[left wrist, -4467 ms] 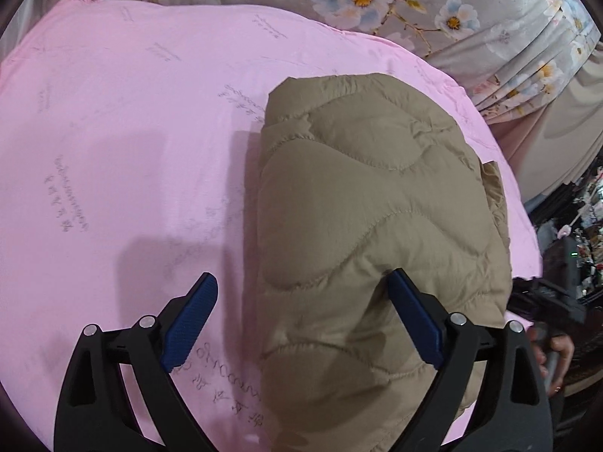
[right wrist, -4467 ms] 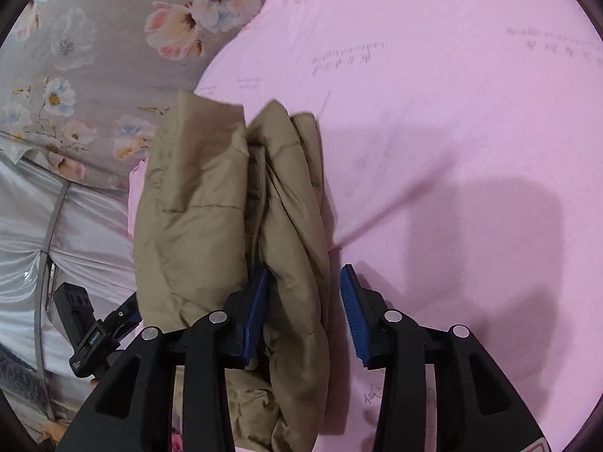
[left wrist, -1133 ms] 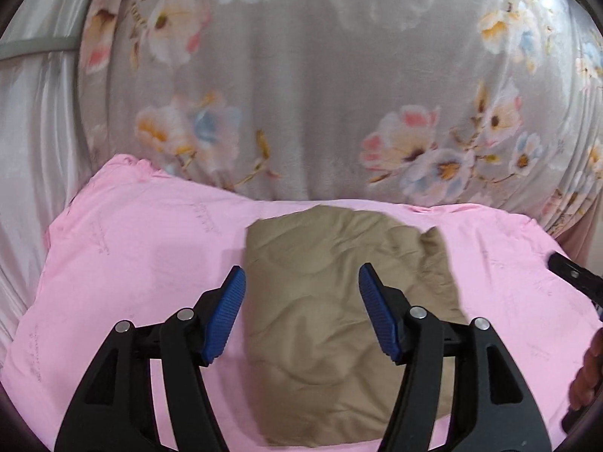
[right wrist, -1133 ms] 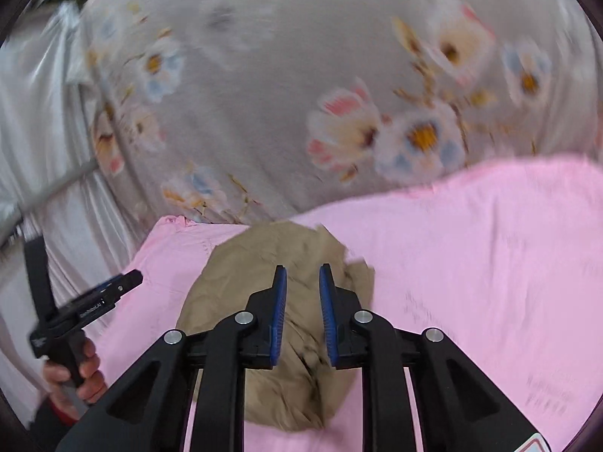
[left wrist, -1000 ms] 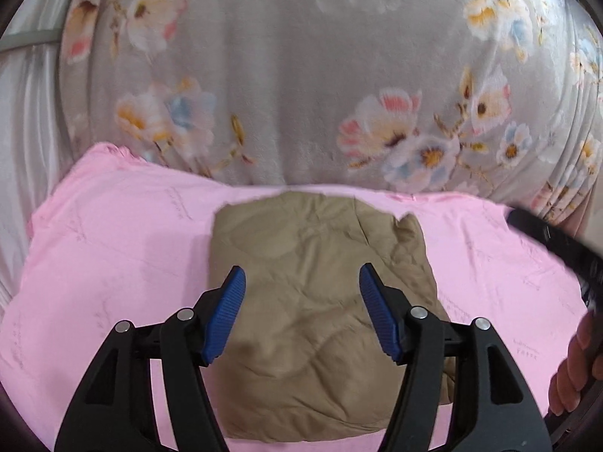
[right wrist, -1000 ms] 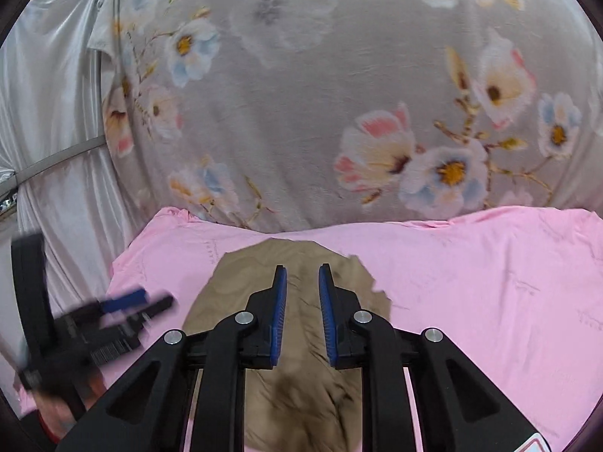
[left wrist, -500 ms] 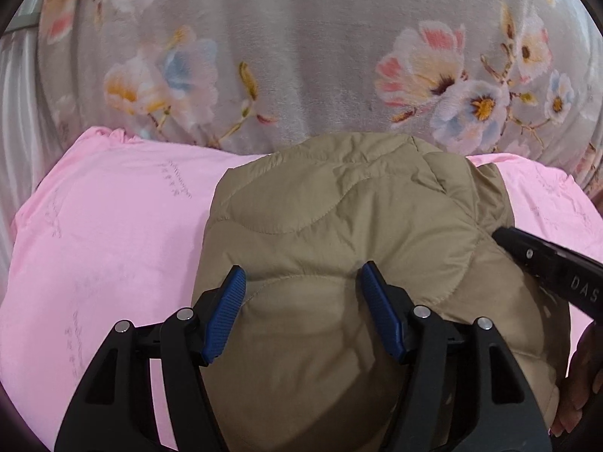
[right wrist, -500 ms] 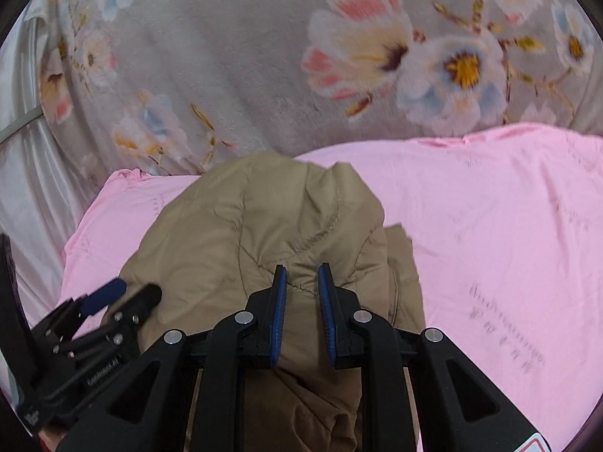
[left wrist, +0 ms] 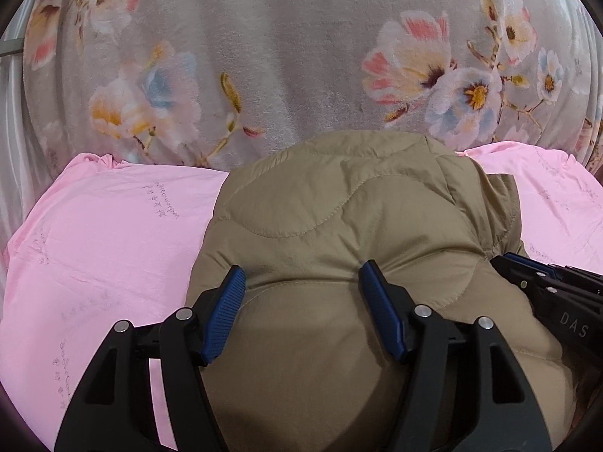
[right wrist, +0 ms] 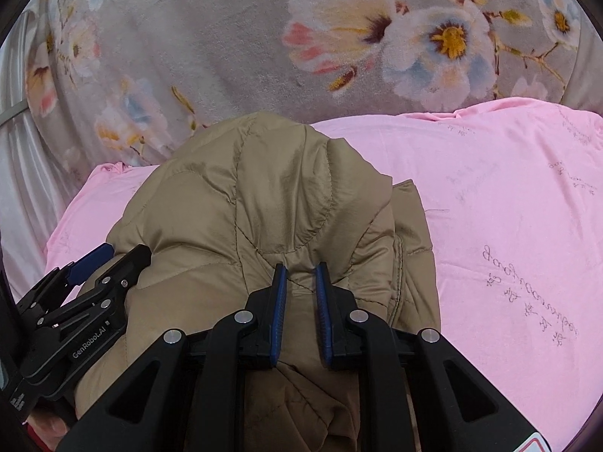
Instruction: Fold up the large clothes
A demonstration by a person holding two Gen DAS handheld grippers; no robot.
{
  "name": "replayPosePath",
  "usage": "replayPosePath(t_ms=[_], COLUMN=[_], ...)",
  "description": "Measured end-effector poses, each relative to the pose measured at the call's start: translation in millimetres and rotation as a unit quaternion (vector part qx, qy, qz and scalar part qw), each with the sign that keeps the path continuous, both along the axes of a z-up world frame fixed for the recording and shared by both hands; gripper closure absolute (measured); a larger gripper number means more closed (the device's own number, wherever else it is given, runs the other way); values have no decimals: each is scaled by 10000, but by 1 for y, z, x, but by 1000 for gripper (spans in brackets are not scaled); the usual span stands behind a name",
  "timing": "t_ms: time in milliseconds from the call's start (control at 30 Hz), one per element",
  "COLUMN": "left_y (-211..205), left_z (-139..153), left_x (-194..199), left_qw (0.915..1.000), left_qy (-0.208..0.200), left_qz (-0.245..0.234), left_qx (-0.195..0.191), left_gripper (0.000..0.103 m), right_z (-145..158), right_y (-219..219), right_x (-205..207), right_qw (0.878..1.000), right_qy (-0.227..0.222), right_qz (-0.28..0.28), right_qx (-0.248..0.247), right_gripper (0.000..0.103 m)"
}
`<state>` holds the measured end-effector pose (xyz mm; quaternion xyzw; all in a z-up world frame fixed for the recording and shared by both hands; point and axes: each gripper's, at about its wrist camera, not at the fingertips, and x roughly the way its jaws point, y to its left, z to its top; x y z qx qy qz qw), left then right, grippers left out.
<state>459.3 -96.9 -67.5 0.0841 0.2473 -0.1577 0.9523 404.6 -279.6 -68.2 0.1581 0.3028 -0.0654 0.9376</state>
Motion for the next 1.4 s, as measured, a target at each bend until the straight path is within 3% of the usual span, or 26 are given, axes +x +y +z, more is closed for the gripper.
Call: replayPosePath(t_ms=[500,1133,1267,1400], left_y=[-10,-12,-2,15], left_z=[-5,-5,3,22], left_x=[0,1,-10,-47], left_qw=[9992,9987,9982,9969], left_qy=[-26,-50,129,482], left_qz=[184,253,453,588], left_qx=[358,431,369,187], left_gripper=[40,40,37,37], right_z=[0,0,21,45], right_y=[6,5,3,24], right_x=[8,9,-18,-67], right_qw=[9992,9994,9997,9990], right_qy=[210,184,140,85], right_qz=[-73,-59,-95,272], right_qx=[-329,-292,-186,-350], right_gripper=[89,89,87,82])
